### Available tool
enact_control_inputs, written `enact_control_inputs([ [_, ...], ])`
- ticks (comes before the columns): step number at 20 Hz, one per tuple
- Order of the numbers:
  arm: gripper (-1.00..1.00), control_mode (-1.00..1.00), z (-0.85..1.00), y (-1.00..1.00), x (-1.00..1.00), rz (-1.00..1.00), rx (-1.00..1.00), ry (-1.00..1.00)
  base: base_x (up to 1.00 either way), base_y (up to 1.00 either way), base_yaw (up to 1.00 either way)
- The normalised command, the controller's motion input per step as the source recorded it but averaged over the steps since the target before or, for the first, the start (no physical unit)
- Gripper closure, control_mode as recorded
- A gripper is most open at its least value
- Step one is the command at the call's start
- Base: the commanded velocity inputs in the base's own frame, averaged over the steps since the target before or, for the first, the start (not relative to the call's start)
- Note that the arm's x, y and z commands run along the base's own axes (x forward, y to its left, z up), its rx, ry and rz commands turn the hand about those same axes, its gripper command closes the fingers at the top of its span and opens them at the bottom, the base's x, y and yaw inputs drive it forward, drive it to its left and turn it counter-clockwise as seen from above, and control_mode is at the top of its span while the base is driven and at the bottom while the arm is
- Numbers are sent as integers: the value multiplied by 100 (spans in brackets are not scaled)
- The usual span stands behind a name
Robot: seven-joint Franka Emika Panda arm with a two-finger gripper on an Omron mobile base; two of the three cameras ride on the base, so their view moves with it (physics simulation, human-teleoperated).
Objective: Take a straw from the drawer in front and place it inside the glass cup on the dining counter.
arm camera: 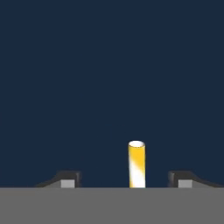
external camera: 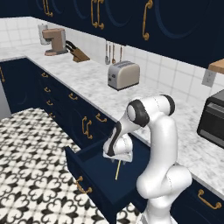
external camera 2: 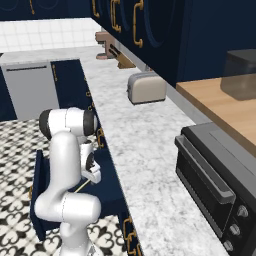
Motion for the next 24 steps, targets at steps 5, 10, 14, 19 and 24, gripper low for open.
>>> enact_control_inputs([
  [5, 100, -100, -5, 0, 0, 0, 0, 0, 0, 0, 0],
  [10, 100, -100, 7, 8, 0, 0, 0, 0, 0, 0, 0],
  [14, 100, -100, 56, 2, 0, 0, 0, -1, 0, 0, 0],
  [19, 100, -100, 100, 0, -23, 0, 1, -19, 0, 0, 0],
  [24, 100, -100, 100, 0, -22, 4, 7, -19, 0, 0, 0],
])
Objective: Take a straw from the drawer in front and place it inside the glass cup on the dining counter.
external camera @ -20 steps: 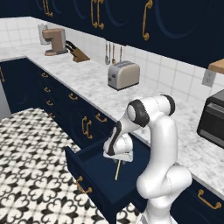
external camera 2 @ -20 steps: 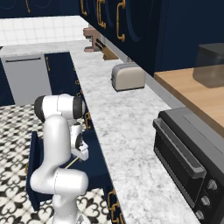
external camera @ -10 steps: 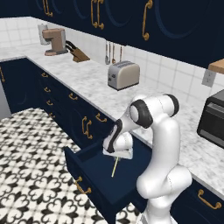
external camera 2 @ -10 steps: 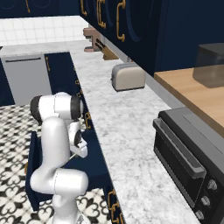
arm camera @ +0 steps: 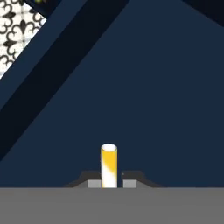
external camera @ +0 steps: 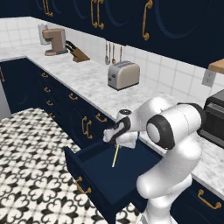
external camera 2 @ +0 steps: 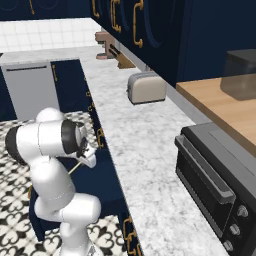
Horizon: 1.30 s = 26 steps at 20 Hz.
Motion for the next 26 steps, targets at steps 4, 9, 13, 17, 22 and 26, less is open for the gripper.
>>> enact_control_inputs([
  [4, 100, -100, 100, 0, -6, 7, 7, -13, 0, 0, 0],
  [9, 100, -100, 100, 0, 0, 8, 1, -7, 0, 0, 0],
  [13, 100, -100, 100, 0, -4, 6, -1, -5, 0, 0, 0],
  [17, 100, -100, 100, 0, -30, 4, -8, -10, 0, 0, 0],
  [22, 100, -100, 100, -2, -45, 3, -8, -12, 0, 0, 0],
  [26, 100, -100, 99, -12, -56, 0, -5, -17, 0, 0, 0],
])
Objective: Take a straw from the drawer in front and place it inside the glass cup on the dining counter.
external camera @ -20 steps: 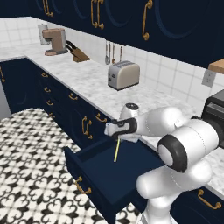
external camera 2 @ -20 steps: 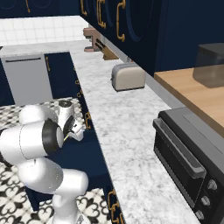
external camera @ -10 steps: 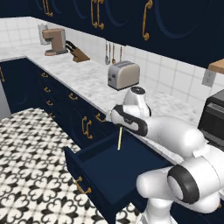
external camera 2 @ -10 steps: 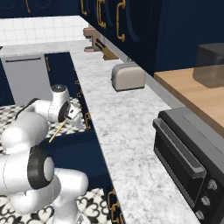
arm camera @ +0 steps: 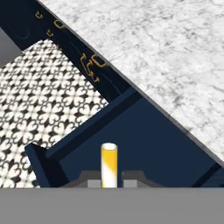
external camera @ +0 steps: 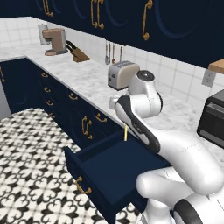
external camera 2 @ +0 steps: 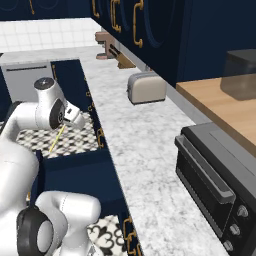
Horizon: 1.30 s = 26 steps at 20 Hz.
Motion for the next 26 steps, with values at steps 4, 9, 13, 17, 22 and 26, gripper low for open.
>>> enact_control_inputs([
  [4, 100, -100, 82, -8, -38, 0, -2, -11, 0, 0, 0],
  [9, 100, -100, 67, -16, -15, 0, 0, -7, 0, 0, 0],
  [13, 100, -100, 56, -20, -18, 0, 0, -4, 0, 0, 0],
  [17, 100, -100, 47, -11, -29, 0, 0, -2, 0, 0, 0],
  [22, 100, -100, 41, -5, -64, 0, 0, -6, 0, 0, 0],
  [26, 100, -100, 16, -14, -65, 0, 0, -7, 0, 0, 0],
])
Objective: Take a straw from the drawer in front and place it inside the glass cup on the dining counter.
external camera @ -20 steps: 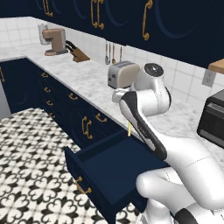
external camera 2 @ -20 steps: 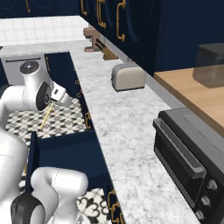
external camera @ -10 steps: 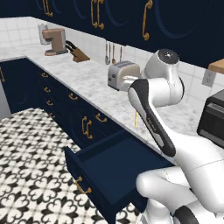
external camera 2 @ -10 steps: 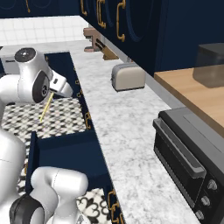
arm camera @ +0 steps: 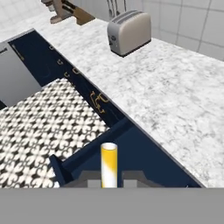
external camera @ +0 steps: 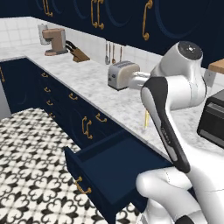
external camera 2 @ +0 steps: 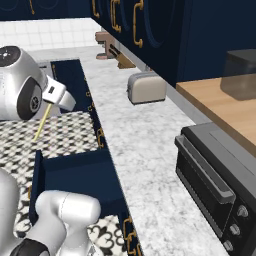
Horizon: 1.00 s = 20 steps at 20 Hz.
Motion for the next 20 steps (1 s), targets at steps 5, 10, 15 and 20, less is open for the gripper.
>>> enact_control_inputs([
  [5, 100, 100, 0, -2, -36, 0, 0, -1, -38, 0, 0],
  [10, 100, 100, 0, 0, 0, 0, 0, 0, -100, 3, 0],
  [15, 100, 100, 0, 0, 0, 0, 0, 0, -66, 59, 39],
  [20, 100, 100, 0, 0, 0, 0, 0, 0, -4, 81, 76],
])
